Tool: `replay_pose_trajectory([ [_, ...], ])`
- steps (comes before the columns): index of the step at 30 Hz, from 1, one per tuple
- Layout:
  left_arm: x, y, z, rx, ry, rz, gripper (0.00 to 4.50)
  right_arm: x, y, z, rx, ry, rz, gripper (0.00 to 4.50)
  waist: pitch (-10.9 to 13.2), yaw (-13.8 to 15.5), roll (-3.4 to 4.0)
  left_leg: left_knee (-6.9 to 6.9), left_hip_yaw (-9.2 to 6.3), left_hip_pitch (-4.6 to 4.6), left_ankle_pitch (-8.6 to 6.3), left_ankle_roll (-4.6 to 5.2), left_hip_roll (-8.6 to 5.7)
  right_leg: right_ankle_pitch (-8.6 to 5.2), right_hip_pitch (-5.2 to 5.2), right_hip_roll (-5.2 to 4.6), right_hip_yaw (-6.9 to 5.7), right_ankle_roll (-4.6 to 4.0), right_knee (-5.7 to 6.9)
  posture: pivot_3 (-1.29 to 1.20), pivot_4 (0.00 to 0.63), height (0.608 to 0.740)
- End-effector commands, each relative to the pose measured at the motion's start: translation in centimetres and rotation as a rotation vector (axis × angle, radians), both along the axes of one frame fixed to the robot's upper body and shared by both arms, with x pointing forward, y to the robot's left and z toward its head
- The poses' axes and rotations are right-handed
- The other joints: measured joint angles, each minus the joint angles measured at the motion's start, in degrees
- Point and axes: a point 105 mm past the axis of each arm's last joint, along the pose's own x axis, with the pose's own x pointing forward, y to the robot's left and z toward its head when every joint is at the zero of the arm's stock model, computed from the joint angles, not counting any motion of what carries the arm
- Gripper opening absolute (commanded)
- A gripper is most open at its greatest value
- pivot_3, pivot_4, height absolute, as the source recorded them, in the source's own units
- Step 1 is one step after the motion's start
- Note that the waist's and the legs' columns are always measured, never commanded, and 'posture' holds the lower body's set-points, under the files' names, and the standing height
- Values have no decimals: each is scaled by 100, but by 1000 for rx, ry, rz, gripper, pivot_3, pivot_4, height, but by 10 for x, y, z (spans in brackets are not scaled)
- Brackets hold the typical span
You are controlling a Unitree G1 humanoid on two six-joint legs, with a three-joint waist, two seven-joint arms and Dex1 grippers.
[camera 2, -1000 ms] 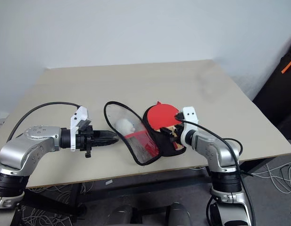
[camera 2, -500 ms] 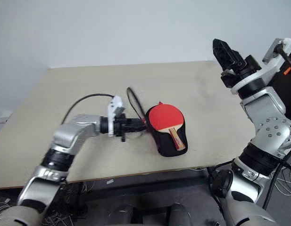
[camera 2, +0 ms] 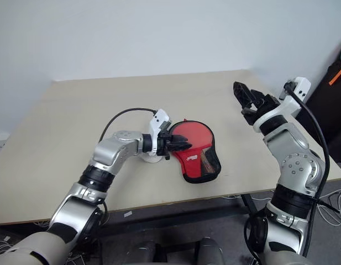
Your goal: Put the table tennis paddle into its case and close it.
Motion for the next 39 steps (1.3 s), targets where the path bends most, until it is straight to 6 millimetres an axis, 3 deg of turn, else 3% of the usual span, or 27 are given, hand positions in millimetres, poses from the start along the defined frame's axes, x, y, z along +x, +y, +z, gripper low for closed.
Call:
replay_pose_trajectory([
  [1,-16,10,22,-52,51,31,2799,-3,6,6,-56,-39,-4,4247,0,4,0,2,-2,2,-1,1,0,0,2,0,0,1,0,0,0,724],
  [3,-25,12,20,-54,150,61,3479,-2,8,4,-50,-33,3,4247,0,6,0,7,-6,-1,0,3,-1,-1,3,-2,-2,1,0,0,0,724],
  [7,-33,7,4,-17,322,129,3479,2,10,-1,-49,-13,11,4247,0,9,0,13,-14,0,-3,7,-5,-2,10,-3,-4,3,0,0,0,724],
  [10,-29,-4,-3,-75,512,198,3479,6,10,-2,-35,1,15,4247,0,8,-1,14,-19,0,-2,8,-8,-1,17,-2,-7,5,-3,0,0,724],
  [16,-11,-11,-21,-77,665,383,3479,9,10,-1,-43,6,13,4247,0,0,-1,12,-20,2,-2,9,-7,-1,16,4,-6,7,-4,0,0,724],
  [21,0,-1,-24,-11,689,471,3479,9,8,-3,-34,15,11,4247,0,3,-1,11,-18,1,-2,8,-8,0,13,3,-5,7,-3,0,0,724],
  [26,4,20,-46,155,735,606,3479,9,10,-6,-49,16,5,4247,0,4,-1,14,-19,-2,-4,10,-14,0,15,-3,-6,8,-6,0,0,724],
  [39,10,-36,-46,-6,866,537,3479,11,8,-6,-79,16,-12,4247,-1,17,-1,14,-22,-1,-5,9,-19,1,19,-11,-12,9,-7,0,0,724],
])
